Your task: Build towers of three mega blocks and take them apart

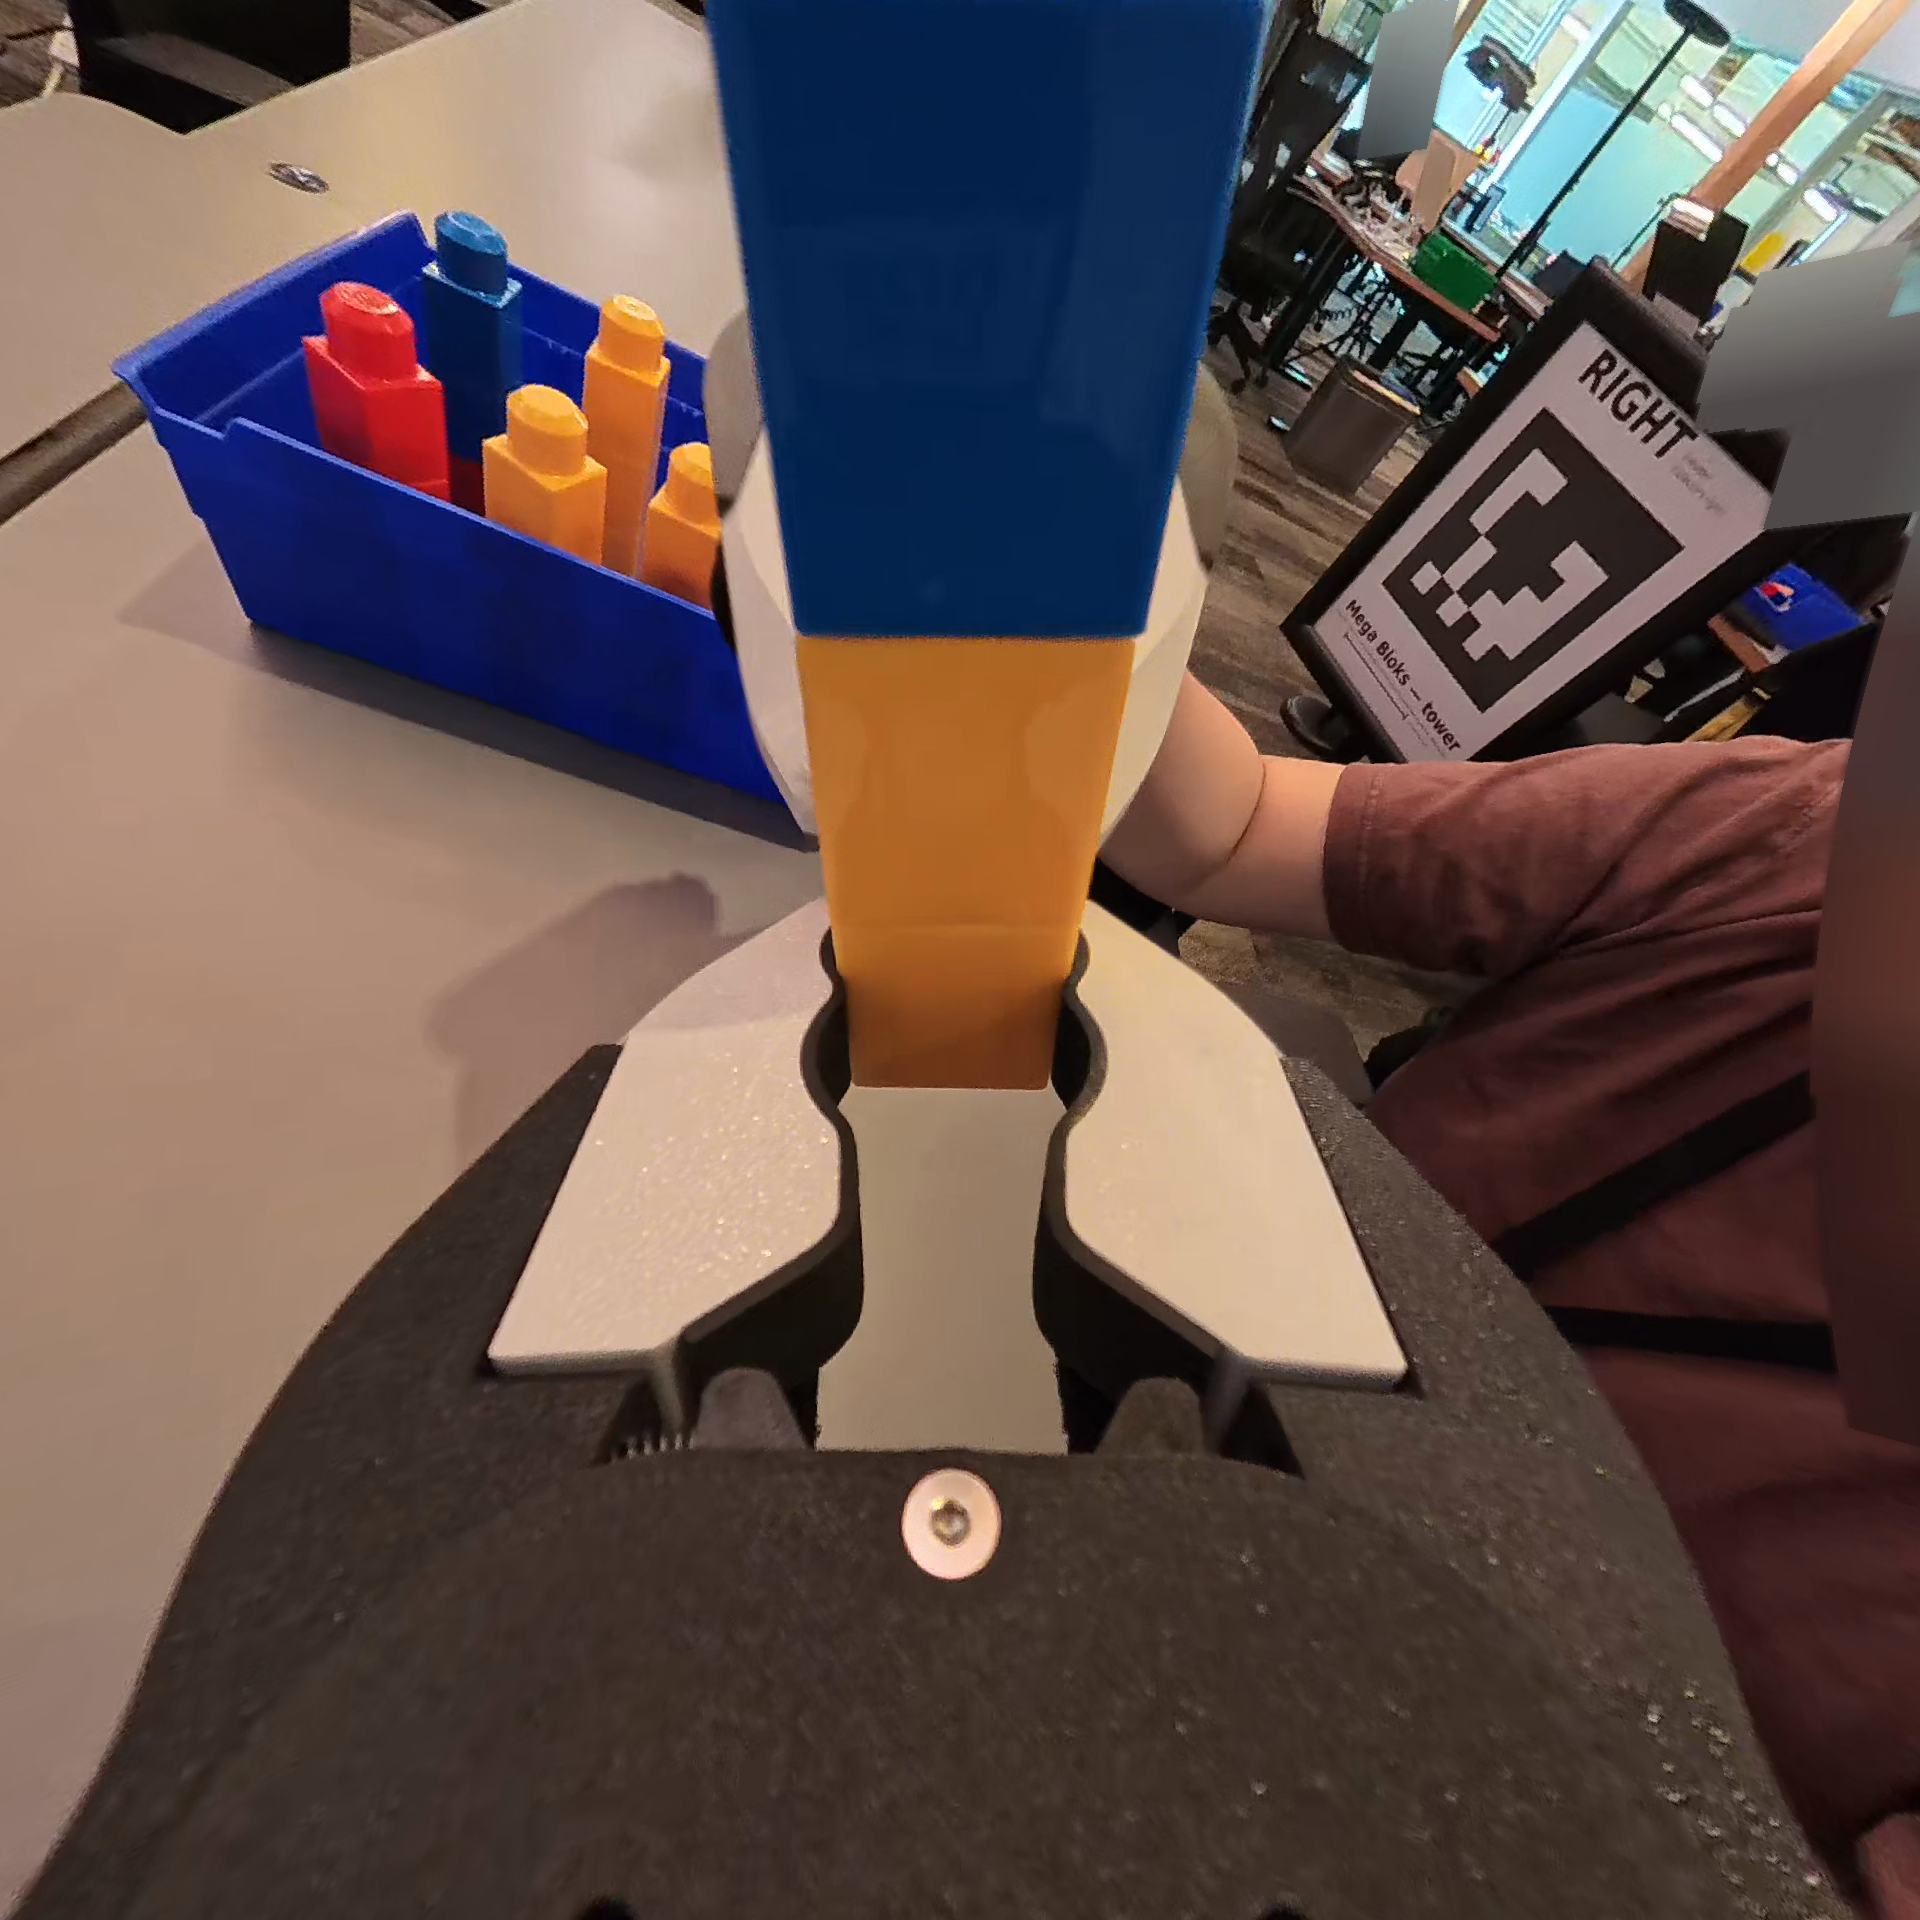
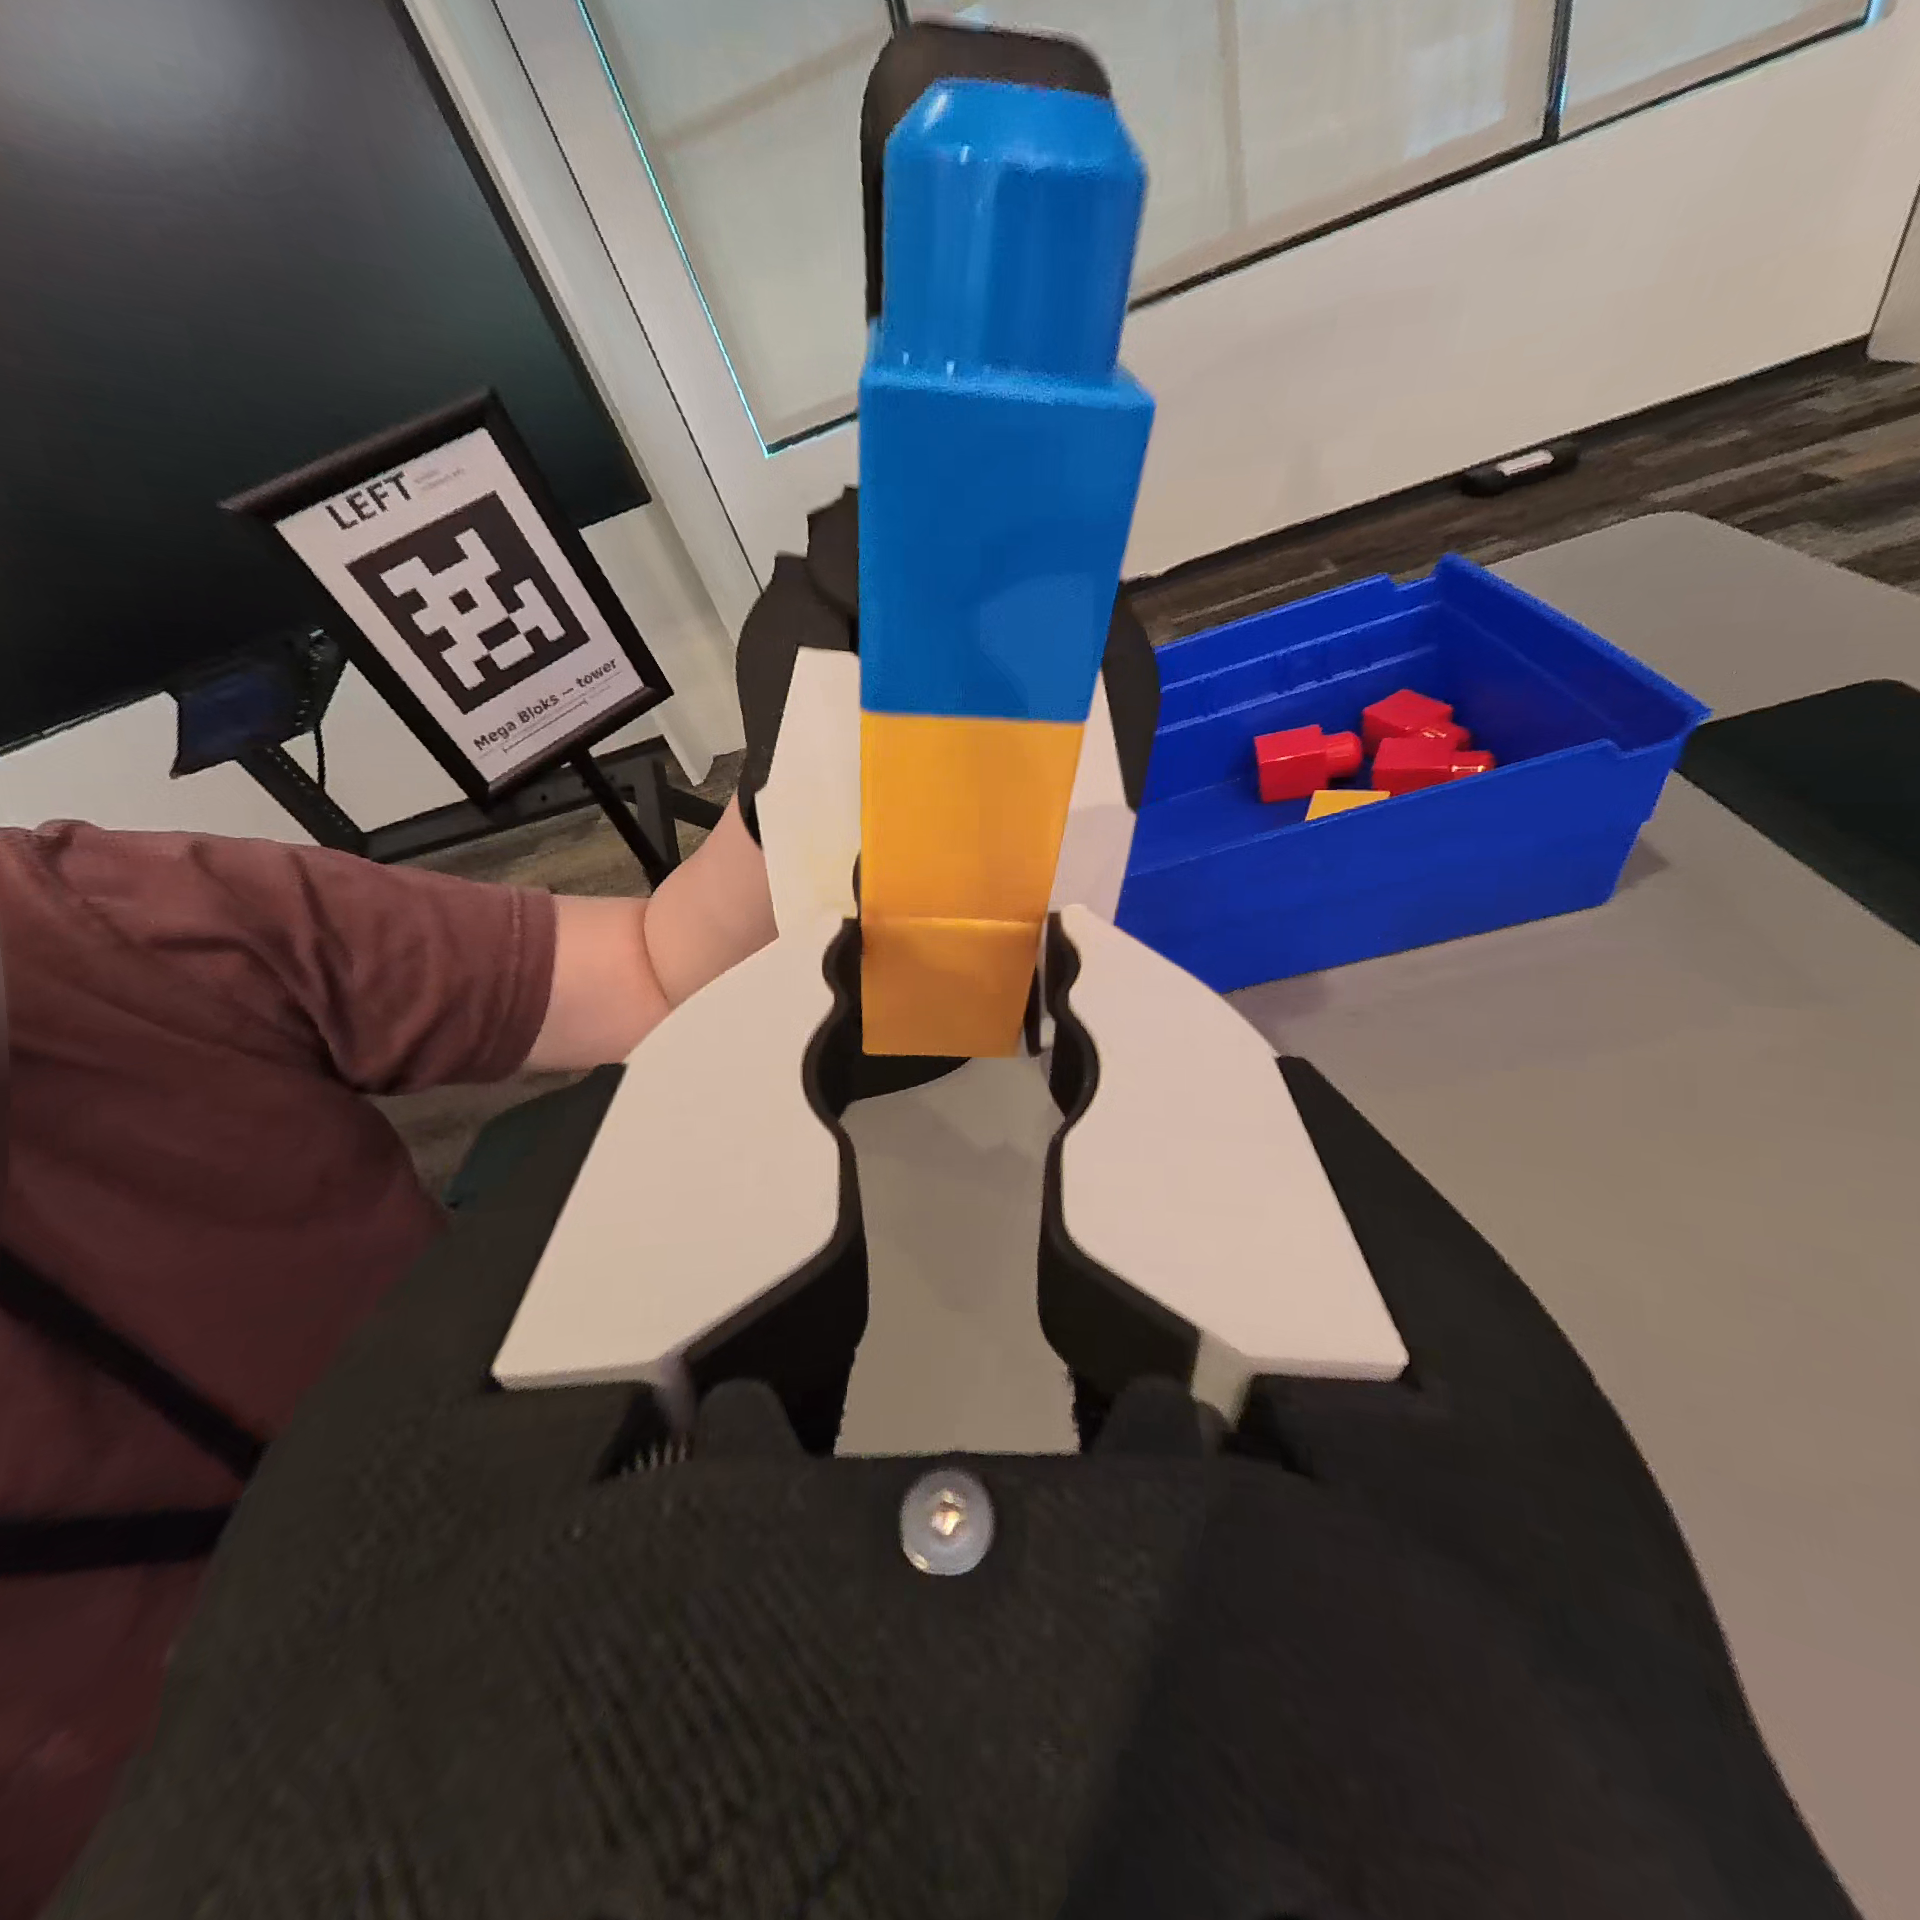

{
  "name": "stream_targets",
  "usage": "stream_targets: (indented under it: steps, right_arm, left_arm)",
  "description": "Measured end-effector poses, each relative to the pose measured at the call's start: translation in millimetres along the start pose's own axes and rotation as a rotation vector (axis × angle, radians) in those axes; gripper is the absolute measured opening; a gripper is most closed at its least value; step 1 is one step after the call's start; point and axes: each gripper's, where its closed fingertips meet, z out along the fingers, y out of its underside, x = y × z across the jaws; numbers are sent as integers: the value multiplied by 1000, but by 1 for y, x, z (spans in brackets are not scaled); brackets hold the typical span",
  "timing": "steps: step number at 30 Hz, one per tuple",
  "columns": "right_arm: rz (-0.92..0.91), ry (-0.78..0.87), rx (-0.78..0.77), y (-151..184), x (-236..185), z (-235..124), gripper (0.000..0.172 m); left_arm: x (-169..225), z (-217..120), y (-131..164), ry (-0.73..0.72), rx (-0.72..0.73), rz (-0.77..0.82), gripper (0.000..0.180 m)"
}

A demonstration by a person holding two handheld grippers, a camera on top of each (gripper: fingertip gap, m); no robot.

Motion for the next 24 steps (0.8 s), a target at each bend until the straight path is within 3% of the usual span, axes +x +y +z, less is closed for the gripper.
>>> stream_targets:
  steps: [2, 6, 8, 12, 18, 20, 24]
  right_arm:
    - [9, 6, 82, -13, 0, -5, 51]
    - [66, 11, 214, -32, 3, -16, 63]
    - [85, 5, 271, -40, 3, -22, 61]
    - [62, -8, 227, -35, 1, -25, 36]
    - [36, 24, 191, -35, -1, -26, 36]
    - [20, 53, 202, -36, 2, -27, 44]
    - [23, 37, 176, -30, 3, -24, 37]
  left_arm:
    - [1, 3, 5, 0, -37, 15, 36]
    - [-2, 16, 17, -39, -115, 45, 36]
    - [-4, 23, 24, -53, -157, 49, 36]
    - [-2, 27, 25, -28, -154, 24, 36]
    - [1, 27, 24, -18, -153, 34, 36]
    - [1, 25, 21, -11, -132, 16, 36]
    - [-3, 24, 25, -44, -166, 31, 35]
